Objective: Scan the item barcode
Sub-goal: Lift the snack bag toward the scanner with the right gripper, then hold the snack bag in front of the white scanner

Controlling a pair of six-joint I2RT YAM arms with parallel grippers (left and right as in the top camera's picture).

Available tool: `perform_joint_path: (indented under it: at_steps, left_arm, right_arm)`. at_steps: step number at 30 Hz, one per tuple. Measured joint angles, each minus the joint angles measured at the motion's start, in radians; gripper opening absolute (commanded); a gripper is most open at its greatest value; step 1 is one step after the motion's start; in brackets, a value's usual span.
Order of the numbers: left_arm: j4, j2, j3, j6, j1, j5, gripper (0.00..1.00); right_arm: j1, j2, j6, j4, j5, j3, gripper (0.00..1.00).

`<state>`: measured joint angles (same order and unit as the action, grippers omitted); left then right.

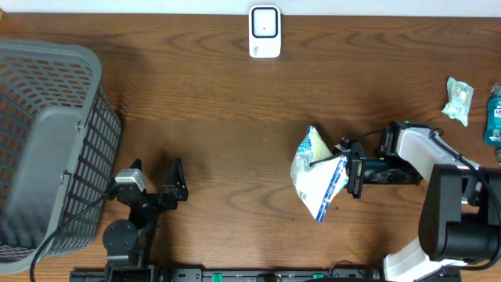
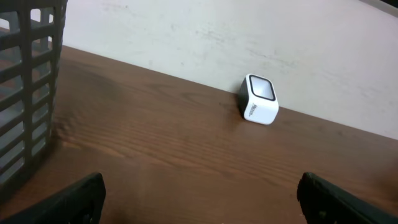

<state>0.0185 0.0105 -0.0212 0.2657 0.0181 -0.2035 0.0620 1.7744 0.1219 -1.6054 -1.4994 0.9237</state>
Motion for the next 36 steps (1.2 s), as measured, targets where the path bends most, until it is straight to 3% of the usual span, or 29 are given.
perform_joint_path:
  at_steps: [13,18,23,29,32,36]
  left_arm:
    - [0.000,0.000,0.000,0.000,0.000,0.000,0.98]
    - [0.000,0.000,0.000,0.000,0.000,0.000,0.98]
    - [0.000,0.000,0.000,0.000,0.000,0.000,0.98]
    - [0.000,0.000,0.000,0.000,0.000,0.000,0.98]
    - [0.000,0.000,0.000,0.000,0.000,0.000,0.98]
    - [0.000,0.000,0.000,0.000,0.000,0.000,0.98]
  right_arm:
    - [0.000,0.002,-0.069,-0.085,-0.021,0.000,0.01]
    - [0.000,0.002,0.045,-0.096,-0.018,0.053,0.01]
    - [0.000,0.002,0.219,-0.030,-0.019,0.220,0.02]
    - [0.002,0.003,0.270,0.332,0.022,0.347,0.02]
    - [-0.005,0.003,0.114,0.612,0.137,0.361,0.01]
    - [-0.058,0.003,-0.223,0.887,0.496,0.369,0.01]
